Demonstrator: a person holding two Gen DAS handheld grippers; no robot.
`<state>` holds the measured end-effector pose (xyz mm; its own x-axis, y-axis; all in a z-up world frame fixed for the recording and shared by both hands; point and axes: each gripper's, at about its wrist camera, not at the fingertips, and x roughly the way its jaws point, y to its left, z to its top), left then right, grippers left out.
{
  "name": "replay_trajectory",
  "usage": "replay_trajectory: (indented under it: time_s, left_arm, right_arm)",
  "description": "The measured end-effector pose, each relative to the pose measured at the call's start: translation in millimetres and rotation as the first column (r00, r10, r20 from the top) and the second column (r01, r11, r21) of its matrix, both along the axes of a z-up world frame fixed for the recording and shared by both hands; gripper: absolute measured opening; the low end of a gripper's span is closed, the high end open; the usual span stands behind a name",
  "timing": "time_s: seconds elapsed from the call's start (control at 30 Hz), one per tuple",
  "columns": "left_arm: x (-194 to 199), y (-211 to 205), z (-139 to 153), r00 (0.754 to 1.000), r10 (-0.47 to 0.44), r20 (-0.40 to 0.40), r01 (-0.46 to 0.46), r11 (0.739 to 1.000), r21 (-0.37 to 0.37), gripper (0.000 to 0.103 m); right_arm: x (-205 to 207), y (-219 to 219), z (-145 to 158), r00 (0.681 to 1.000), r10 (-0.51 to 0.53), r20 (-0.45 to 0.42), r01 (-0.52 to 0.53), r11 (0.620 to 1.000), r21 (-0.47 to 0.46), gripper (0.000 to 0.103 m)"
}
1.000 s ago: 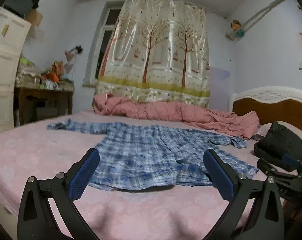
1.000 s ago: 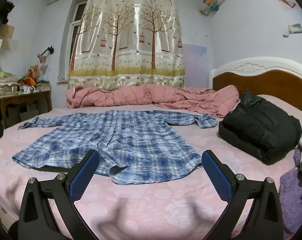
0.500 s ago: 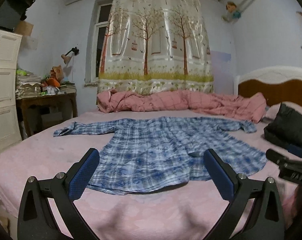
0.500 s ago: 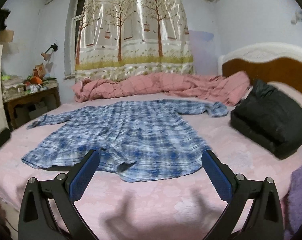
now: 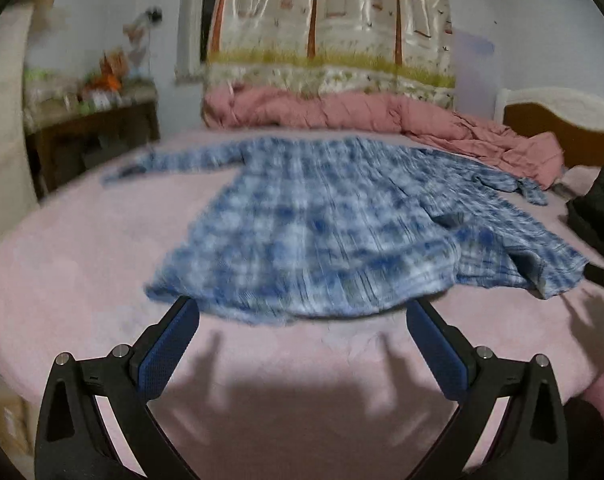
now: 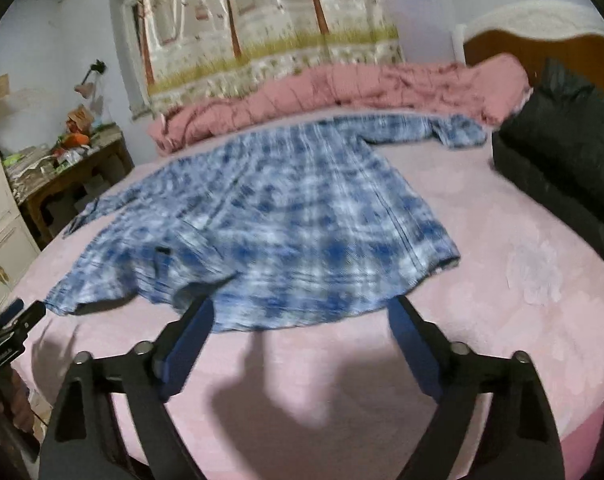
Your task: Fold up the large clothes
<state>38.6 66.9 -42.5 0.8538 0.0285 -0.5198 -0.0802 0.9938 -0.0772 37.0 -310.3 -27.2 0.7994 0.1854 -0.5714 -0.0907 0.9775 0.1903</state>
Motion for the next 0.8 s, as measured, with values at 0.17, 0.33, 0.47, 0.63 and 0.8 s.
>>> replay_trajectory:
  time_s: [0.17,0.33,0.47,0.63,0.8]
  left_arm:
    - [19,4,-20,0.99,-0.112,-0.081,0.1,0.985,-0.139,0.103]
    - [42,6,-25,0.988,-0.12,-0.095,0.097,0.971,-0.217,0.103]
    - [61,14,-23,0.99,-0.093,-0.108,0.059,0.958,-0.281,0.099]
    - [78,22,-17,0.987,-0.075,-0.139,0.03,0.952,-0.303,0.01]
    - [92,27,17,0.992,-0.105,-0.075,0.08,0.955,-0.286,0.004]
  right_arm:
    - [5,-13,-20,0.994,0.072,-0.078,-0.06,0.988,0.142,0.088]
    - [24,-13,-29,0.99,0.098,-0.097,-0.078,0.978,0.194,0.088]
    - [50,-8,-33,0.988,0.103,-0.113,-0.078,0.975,0.207,0.088]
    - [77,19,-30,0.986,0.067,-0.154,-0.064,0.998,0.027,0.075]
    - [95,13,-1,0.991,0.107,-0.085,-0.102,0.993,0.059,0.004]
